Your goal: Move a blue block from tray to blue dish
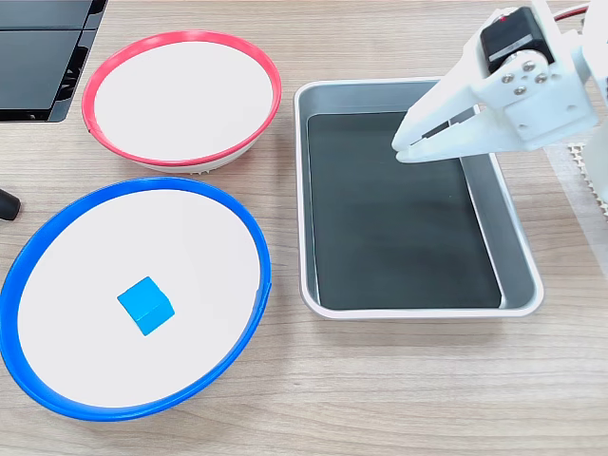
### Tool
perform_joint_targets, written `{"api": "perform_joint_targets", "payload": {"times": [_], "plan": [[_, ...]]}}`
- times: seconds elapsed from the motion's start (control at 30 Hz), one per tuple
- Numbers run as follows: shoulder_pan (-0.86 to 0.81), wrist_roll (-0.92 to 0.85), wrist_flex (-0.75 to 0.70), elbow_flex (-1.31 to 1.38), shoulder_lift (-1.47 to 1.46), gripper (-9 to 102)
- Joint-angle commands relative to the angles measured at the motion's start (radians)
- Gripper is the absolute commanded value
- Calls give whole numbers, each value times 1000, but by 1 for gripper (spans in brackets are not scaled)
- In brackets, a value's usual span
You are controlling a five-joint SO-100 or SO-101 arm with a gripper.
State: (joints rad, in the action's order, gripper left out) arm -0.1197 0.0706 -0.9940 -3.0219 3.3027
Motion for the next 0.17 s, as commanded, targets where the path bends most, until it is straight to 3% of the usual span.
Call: {"api": "perform_joint_targets", "payload": {"times": [0.0, 0.13], "plan": [[0, -3, -2, -2, 25, 0], [0, -3, -2, -2, 25, 0]]}}
